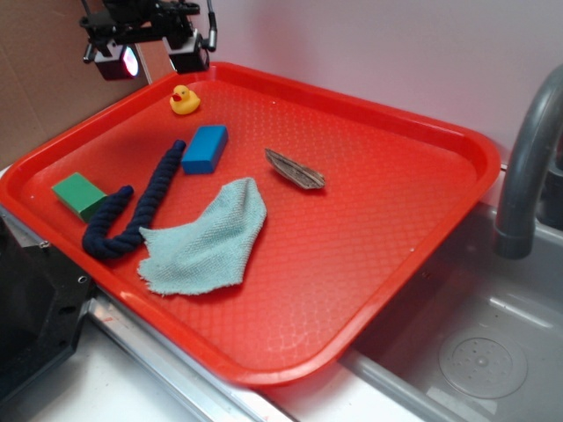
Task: Grab the yellow duck.
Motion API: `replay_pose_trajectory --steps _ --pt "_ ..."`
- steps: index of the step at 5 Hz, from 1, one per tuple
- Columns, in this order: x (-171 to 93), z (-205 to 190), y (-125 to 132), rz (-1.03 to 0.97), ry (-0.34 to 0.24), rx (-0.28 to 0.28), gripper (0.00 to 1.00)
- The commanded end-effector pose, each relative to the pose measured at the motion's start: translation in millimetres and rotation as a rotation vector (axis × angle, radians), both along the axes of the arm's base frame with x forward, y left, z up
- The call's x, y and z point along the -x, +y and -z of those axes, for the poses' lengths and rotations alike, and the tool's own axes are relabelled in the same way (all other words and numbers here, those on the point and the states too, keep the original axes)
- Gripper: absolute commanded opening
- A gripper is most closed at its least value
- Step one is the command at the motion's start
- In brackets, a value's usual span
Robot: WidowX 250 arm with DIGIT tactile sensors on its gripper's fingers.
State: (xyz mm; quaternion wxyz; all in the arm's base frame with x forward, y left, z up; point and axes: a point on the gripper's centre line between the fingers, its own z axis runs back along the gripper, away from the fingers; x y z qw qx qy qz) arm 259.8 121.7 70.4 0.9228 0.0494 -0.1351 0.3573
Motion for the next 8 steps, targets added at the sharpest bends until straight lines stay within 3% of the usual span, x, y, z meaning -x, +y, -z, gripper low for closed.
replay_pose_trajectory --steps 1,2,3,4,5,6,7,8 --pt "-16.2 27.3 34.0 0.036 -0.023 -0.02 1.0" --pt "-27.0 38.8 31.4 0.08 -0.009 -0.027 1.0" --pt "-26.4 41.1 29.4 0.087 -0.005 -0.033 0.0" --pt "-25.6 35.3 32.0 0.093 -0.007 -0.037 0.0" --pt "-10.6 16.2 27.3 0.156 -0.02 0.043 0.0" --pt "19.3 -3.1 -13.9 0.156 0.044 0.006 0.0" --pt "69.0 -52.5 -61.8 0.261 0.046 -0.021 0.0" --pt "82.8 -89.6 -97.9 0.319 0.089 0.047 0.0"
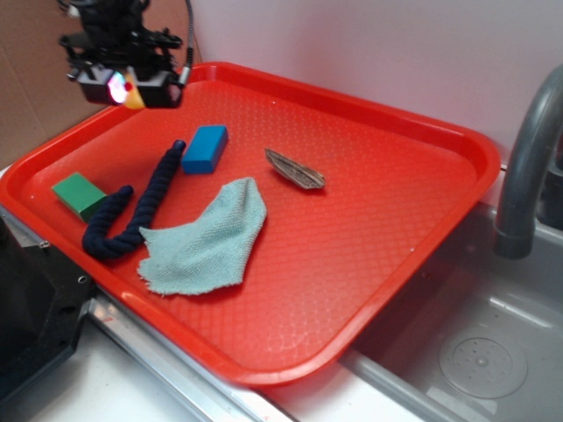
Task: Grab the yellow duck.
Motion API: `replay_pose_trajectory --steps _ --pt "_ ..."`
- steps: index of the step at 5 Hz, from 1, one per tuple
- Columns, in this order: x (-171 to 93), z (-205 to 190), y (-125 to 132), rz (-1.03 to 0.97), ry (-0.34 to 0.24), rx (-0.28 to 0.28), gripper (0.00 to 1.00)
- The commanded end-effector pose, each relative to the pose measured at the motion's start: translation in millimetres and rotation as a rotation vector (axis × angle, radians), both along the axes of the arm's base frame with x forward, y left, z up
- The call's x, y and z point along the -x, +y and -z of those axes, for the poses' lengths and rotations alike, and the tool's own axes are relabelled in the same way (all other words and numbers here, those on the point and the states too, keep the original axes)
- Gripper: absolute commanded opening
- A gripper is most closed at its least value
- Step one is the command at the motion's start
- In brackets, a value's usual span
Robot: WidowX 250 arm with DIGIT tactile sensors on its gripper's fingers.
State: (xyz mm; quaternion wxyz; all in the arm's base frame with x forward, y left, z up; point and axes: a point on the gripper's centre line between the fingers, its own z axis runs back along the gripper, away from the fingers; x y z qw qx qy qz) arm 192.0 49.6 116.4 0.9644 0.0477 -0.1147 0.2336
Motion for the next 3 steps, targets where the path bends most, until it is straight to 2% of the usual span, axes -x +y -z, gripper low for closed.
replay_pose_trajectory --steps 1,2,3 --pt "-3.5 -71.7 -47.8 0.135 0.104 0.078 0.0" --pt "-16.1 -86.1 -53.5 0.208 0.109 0.148 0.0" --pt "-22.7 -89.8 -54.3 0.284 0.093 0.164 0.0"
